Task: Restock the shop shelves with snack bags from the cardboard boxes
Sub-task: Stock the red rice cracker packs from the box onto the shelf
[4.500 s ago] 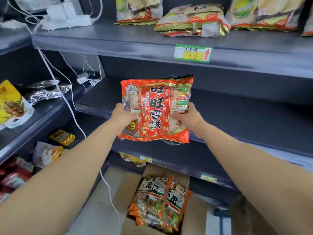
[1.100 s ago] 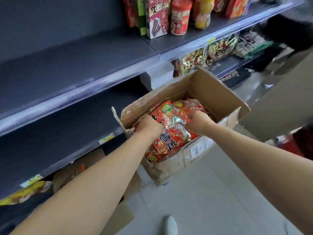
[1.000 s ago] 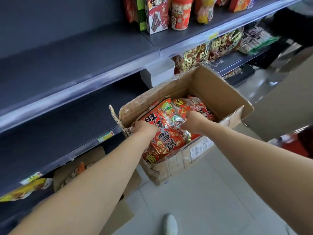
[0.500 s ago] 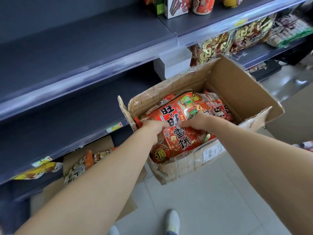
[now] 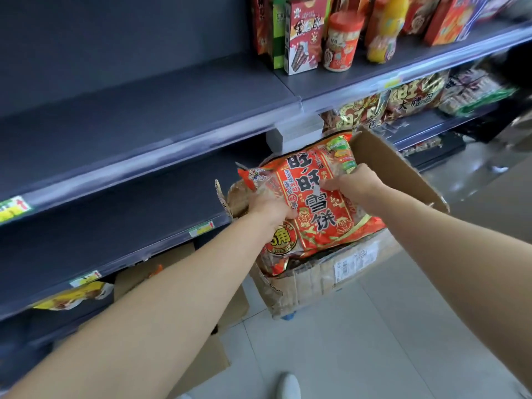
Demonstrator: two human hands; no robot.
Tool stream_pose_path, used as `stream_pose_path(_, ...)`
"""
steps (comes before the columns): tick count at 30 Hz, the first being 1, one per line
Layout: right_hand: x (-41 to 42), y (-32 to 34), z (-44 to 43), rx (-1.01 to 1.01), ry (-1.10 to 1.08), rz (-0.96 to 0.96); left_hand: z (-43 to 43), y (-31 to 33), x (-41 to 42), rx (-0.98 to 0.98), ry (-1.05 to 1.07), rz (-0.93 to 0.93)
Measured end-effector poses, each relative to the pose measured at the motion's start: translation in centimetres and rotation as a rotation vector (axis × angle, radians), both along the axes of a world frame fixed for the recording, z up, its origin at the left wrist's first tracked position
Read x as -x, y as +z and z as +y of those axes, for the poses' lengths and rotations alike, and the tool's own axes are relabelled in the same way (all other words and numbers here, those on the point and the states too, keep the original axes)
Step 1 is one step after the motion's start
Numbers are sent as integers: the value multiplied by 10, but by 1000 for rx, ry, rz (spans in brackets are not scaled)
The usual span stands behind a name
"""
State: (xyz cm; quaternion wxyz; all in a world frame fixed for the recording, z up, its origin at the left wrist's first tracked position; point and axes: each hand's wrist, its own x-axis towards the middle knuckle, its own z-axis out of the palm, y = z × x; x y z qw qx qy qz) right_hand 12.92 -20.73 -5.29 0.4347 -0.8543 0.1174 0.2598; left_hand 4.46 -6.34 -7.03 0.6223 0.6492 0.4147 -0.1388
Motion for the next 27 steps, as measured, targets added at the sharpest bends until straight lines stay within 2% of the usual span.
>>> stream_pose_path(7,18,79,26,-168,3,-138,33,83,18,-126,81,-199)
stream_pose_path(11,38,99,78,-188,136,-177,82,111,49,-190,150,-273)
stream_pose_path(16,74,94,181,-62,389,-218,171,123,113,-291,294,-281)
stream_pose_path(21,135,104,301,-55,590,-301,272,122,185,-372,505,-289)
stream_pose_path(27,198,95,446,-81,734,-373,400,121,262,-483,650,-331)
